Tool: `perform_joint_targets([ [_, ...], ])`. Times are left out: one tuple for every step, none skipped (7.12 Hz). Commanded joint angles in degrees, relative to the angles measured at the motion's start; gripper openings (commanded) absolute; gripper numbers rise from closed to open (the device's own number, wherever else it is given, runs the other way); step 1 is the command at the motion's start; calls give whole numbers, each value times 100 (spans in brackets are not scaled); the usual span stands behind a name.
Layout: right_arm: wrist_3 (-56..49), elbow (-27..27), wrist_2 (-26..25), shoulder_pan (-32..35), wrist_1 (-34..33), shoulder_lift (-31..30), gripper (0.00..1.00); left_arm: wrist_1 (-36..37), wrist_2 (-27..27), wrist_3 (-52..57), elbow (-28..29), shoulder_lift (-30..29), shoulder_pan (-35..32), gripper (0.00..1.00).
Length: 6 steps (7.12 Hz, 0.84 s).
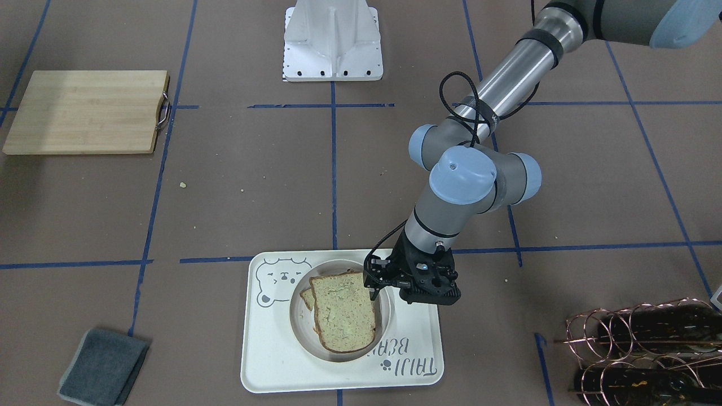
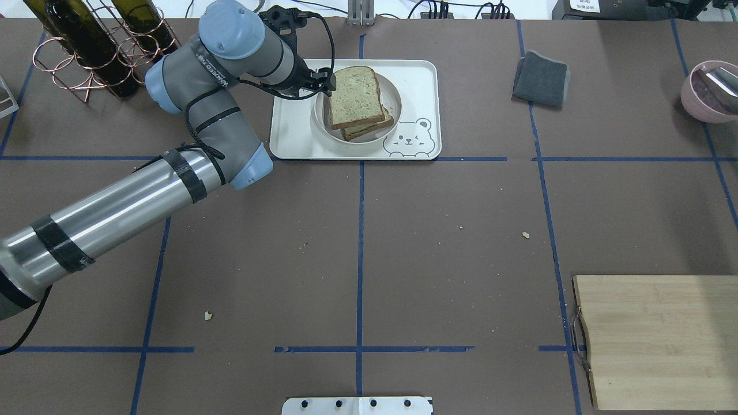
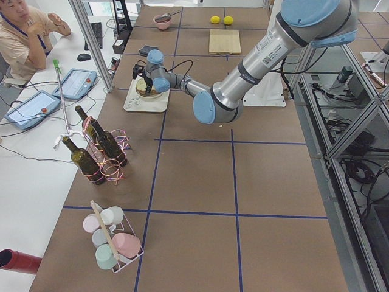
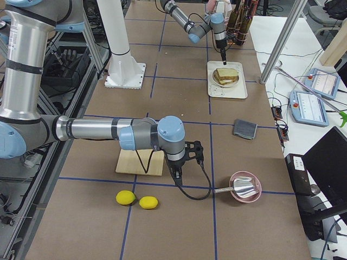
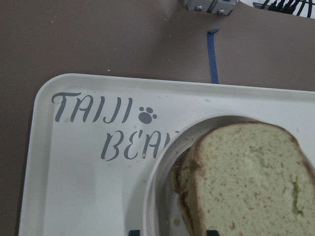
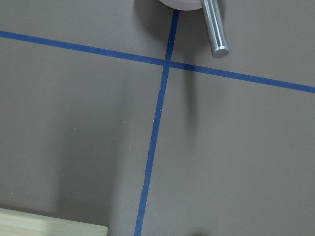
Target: Make sandwich and place on tray
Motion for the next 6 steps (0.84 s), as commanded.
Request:
perform_joint_targets([
  [43, -3, -13, 0, -7, 4, 100, 781, -22, 546, -1322, 622, -181, 100],
  [60, -3, -22, 0, 2, 4, 100, 1544, -22, 793, -2364, 1103, -190, 100],
  [52, -11, -39, 0, -7, 4, 100, 1978, -22, 1152, -3384, 1691, -199, 100],
  [60, -20, -31, 0, -24, 21, 100, 2513, -13, 1704, -4255, 2263, -216, 100],
  [69, -29, -5, 0, -25, 56, 100, 2710, -13, 2135, -4951, 2703, -347, 100],
  [61, -38, 13, 0, -59, 82, 100, 2712, -31, 2357, -5385, 3256, -488, 100],
])
